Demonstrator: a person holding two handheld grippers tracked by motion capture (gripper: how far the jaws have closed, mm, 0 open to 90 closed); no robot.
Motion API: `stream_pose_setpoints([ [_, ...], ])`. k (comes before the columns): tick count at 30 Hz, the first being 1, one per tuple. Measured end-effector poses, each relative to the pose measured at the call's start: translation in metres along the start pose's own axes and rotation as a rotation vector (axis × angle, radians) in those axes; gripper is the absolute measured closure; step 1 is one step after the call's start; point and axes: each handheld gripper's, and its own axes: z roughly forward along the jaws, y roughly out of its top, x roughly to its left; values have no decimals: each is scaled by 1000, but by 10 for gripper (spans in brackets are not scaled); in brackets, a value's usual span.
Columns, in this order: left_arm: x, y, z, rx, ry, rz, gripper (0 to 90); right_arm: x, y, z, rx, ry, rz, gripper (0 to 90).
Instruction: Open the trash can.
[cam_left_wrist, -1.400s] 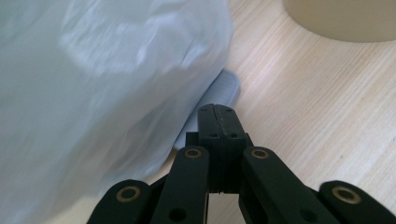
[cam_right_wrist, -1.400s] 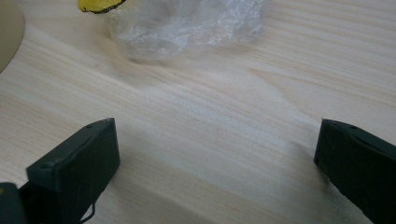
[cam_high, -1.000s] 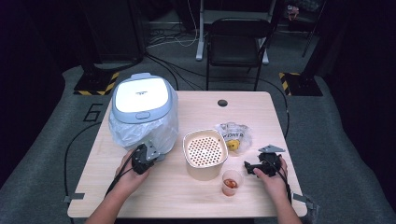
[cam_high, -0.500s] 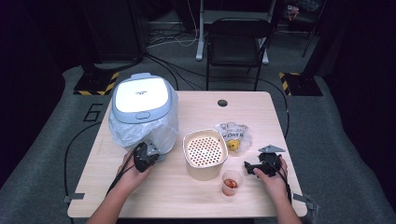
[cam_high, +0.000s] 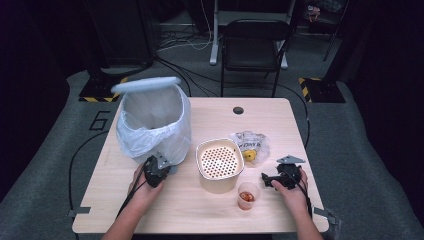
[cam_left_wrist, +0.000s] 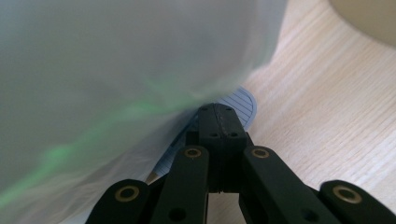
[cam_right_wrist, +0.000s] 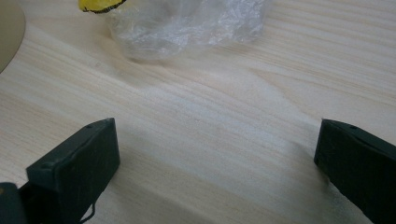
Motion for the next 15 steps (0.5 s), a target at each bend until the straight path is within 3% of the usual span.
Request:
stream_pose_setpoints([
  [5,2,-2,1,-18,-12,-19,900,0,0,0,1,1,-1,0],
  [8,-2,-3,1,-25,15,-6,900,0,0,0,0,1,-1,0],
  [14,-1,-2,1,-22,14,-3,900,0,0,0,0,1,-1,0],
  [15,-2,-2,1,-25,16,16,900,0,0,0,0,1,-1,0],
])
